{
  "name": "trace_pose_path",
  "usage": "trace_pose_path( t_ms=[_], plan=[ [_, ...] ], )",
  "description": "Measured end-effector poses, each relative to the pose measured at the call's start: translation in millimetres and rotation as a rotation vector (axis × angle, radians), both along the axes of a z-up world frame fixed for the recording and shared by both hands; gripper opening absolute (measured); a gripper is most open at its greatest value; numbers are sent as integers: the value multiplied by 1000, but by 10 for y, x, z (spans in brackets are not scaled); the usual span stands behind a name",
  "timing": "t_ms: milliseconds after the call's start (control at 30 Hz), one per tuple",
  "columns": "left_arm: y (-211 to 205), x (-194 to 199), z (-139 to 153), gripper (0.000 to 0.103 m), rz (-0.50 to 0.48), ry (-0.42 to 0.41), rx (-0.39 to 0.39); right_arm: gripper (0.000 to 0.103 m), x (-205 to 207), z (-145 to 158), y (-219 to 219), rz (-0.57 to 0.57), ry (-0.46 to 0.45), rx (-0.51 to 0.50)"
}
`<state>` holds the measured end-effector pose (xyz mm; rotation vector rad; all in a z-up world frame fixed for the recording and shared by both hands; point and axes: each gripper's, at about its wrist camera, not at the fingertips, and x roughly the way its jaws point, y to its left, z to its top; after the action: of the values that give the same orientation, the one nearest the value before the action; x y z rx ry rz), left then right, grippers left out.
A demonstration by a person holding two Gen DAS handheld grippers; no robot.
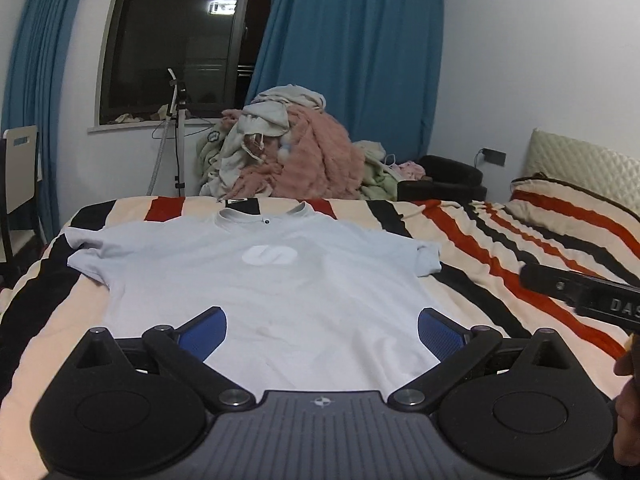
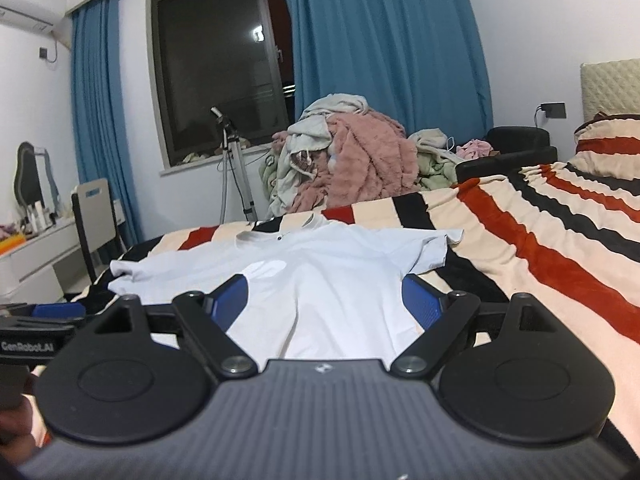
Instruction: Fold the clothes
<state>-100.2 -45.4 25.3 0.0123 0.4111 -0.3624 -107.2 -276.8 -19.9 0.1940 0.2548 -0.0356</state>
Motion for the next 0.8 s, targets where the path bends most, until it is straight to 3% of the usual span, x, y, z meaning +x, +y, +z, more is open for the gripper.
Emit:
trace_pose_path(
  t_ms=[200,333,500,567,633,700,800],
  plan=[
    [-23,18,-69,103,30,2,8,85,49,-10,15,11,24,2],
    [14,63,-98,103,60,5,1,85,243,60,-100,78,67,91],
    [136,233,-194,103,169,71,-7,85,737,211,-394,76,91,215],
    [221,286,-215,103,191,103,-41,85,1060,191,-541,64,113,303],
    [303,310,-247,103,171,125,-86,85,1426,77,-744,43,157,455],
    [315,355,-265,103,154,136,-97,81,1797,-133,-967,1,201,615],
    [287,420,-323,103,144,151,-95,81,2202,-584,-1259,-113,212,765]
  ],
)
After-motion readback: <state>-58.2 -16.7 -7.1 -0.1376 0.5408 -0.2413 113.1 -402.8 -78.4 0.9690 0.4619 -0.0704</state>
